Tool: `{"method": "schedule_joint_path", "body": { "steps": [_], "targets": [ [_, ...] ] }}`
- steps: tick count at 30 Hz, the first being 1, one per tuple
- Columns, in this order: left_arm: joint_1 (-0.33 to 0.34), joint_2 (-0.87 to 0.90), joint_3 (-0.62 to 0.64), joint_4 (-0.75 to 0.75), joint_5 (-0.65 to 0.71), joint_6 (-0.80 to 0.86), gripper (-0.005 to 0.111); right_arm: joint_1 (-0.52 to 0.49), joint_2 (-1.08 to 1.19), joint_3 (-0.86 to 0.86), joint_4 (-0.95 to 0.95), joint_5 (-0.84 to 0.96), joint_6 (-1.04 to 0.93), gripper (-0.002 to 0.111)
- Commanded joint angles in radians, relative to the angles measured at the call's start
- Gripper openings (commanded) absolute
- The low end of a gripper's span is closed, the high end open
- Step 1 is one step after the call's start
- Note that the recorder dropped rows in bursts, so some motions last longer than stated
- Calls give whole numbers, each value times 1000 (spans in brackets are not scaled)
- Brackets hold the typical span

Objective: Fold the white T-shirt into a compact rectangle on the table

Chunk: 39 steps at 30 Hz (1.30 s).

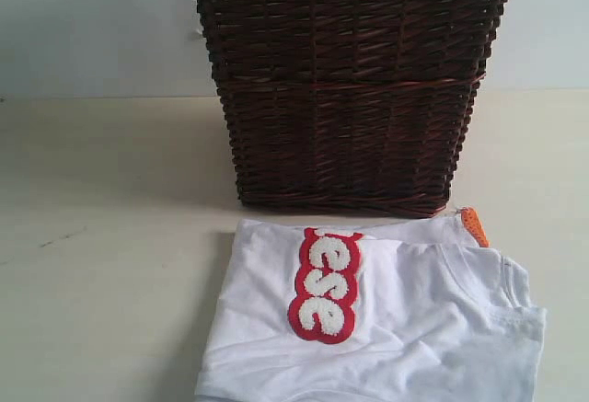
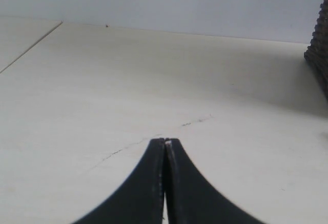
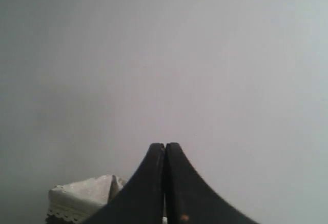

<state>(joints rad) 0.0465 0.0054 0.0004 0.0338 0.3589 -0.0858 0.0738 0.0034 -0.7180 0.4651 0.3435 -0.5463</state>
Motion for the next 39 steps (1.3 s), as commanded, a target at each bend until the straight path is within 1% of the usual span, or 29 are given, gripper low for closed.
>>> {"method": "schedule_joint_path", "body": {
  "steps": [1, 3, 7, 10, 13, 15, 19, 21, 34, 37, 39],
  "targets": [
    [2, -5, 0, -1, -7, 4, 0, -87, -3, 3, -28, -9, 2, 0],
    [2, -5, 0, -1, -7, 4, 0, -125, -3, 3, -40, -9, -7, 0],
    [2, -5, 0, -1, -7, 4, 0, -149, -3, 3, -173, 2, 42, 0],
    [2, -5, 0, -1, -7, 4, 0, -149, -3, 31, -332, -14, 199, 0],
    [2, -5, 0, -1, -7, 4, 0, -149, -3, 92, -558, -57, 459, 0],
    [2, -5, 0, -1, -7, 4, 0, -149, -3, 155, -635, -114, 576, 0],
    [2, -5, 0, -1, -7, 4, 0, -149, -3, 295, -627, -262, 576, 0],
    [2, -5, 0, -1, -7, 4, 0, -149, -3, 363, -622, -297, 573, 0],
    [2, -5, 0, -1, -7, 4, 0, -149, -3, 697, -622, -290, 484, 0],
    [2, -5, 0, -1, -7, 4, 0, -149, -3, 718, -605, -292, 486, 0],
    [2, -5, 0, -1, -7, 4, 0, -149, -3, 718, -596, -227, 496, 0]
  ]
}}
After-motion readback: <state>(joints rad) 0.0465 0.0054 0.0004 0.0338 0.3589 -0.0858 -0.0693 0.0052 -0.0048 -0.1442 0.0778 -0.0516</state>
